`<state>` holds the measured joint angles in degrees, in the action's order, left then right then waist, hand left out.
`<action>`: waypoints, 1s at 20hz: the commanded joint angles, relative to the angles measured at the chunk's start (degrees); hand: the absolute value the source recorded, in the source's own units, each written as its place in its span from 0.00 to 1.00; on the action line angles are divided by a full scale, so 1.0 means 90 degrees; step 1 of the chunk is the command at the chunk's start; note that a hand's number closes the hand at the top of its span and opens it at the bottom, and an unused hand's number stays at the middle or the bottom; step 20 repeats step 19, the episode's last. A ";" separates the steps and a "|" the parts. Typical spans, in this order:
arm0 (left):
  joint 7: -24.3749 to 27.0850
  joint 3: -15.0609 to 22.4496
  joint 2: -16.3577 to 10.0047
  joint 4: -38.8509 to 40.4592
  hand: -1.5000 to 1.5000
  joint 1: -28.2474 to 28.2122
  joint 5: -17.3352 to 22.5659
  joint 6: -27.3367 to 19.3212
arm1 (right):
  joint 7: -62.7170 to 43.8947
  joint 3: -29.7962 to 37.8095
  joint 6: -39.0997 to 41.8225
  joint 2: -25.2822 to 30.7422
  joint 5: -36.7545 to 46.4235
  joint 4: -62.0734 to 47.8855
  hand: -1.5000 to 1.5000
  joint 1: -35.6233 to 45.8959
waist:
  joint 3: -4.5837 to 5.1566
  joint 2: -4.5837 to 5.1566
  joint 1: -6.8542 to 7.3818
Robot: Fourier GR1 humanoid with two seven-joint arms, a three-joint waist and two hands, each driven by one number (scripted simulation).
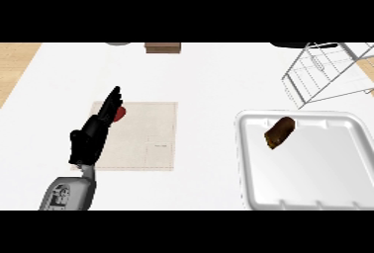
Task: Pick the eggplant from the tray and place it in the tiered shelf
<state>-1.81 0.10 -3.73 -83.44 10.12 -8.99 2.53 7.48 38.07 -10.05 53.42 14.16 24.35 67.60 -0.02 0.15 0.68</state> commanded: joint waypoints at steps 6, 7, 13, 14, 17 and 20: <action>0.0168 0.0005 -0.0002 -0.0137 0.50 -0.0245 -0.0035 -0.0050 | -0.1150 0.0412 0.1159 0.1883 -0.0267 -0.0820 0.00 -0.0652 | -0.0009 0.0024 -0.0053; -0.0114 0.0212 0.0287 -0.0004 0.50 0.0061 -0.0194 -0.0252 | -0.1440 0.0244 0.1286 0.1971 -0.0189 -0.0683 0.00 -0.0533 | -0.0001 0.0005 -0.0099; 0.0169 0.0010 -0.0073 -0.0122 0.50 -0.0130 -0.0027 0.0048 | -0.0377 0.0526 0.2223 0.2714 -0.0295 -0.1298 0.00 -0.1898 | -0.0027 0.0056 -0.0042; -0.0001 0.0089 0.0090 -0.0011 0.50 -0.0033 -0.0106 -0.0092 | -0.0307 0.0683 0.2431 0.2929 -0.0439 -0.1368 0.00 -0.2026 | -0.0026 0.0043 -0.0083; -0.0181 0.0068 0.0112 -0.0343 0.50 -0.0142 -0.0045 -0.0131 | -0.0278 0.0922 0.3271 0.3452 -0.0645 -0.1712 0.00 -0.2380 | -0.0041 0.0017 -0.0111; 0.0040 -0.0019 0.0070 0.0090 0.50 -0.0049 0.0008 -0.0048 | 0.0100 0.0992 0.3441 0.3366 -0.0697 -0.1838 0.00 -0.2743 | -0.0040 0.0046 -0.0142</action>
